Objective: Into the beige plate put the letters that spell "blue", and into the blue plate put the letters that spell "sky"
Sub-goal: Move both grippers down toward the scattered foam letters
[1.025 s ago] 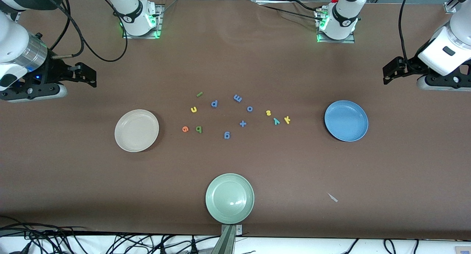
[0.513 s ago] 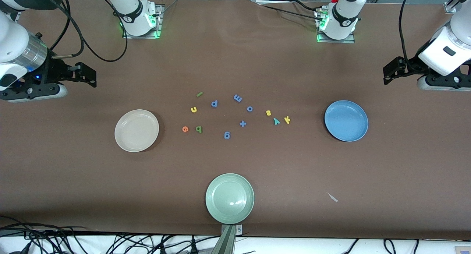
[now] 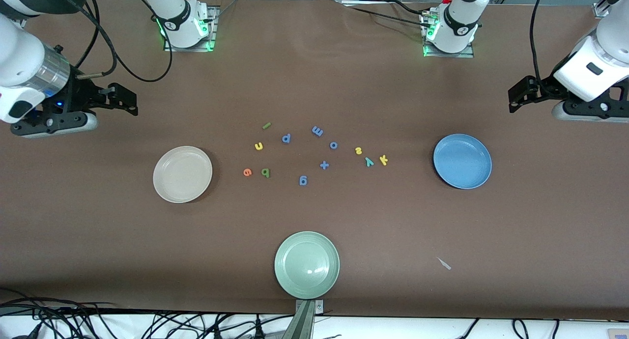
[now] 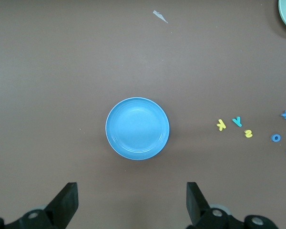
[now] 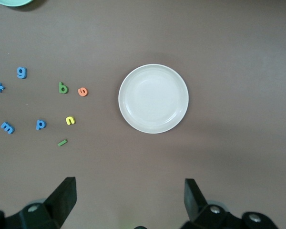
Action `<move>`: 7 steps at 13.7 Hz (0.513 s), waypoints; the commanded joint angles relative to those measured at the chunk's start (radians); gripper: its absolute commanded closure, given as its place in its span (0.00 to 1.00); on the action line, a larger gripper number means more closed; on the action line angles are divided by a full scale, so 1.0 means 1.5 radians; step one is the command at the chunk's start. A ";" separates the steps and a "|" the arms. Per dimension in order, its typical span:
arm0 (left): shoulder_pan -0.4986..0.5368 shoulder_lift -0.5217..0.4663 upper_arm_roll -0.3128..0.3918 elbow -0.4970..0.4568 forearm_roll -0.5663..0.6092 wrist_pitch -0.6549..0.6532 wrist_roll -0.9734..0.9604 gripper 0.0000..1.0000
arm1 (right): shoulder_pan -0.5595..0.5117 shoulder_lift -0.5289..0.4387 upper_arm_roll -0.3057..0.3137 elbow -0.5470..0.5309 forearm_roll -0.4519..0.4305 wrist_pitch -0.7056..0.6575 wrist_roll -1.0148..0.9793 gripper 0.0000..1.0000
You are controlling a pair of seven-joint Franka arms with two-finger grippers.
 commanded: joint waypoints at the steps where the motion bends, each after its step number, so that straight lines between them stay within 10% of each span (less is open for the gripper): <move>1: -0.008 0.064 0.000 0.013 -0.010 -0.003 0.015 0.00 | 0.028 0.021 0.003 -0.010 0.013 0.021 0.011 0.00; 7: -0.092 0.241 0.000 0.073 -0.011 0.047 -0.067 0.00 | 0.127 0.084 0.005 -0.032 0.013 0.113 0.183 0.00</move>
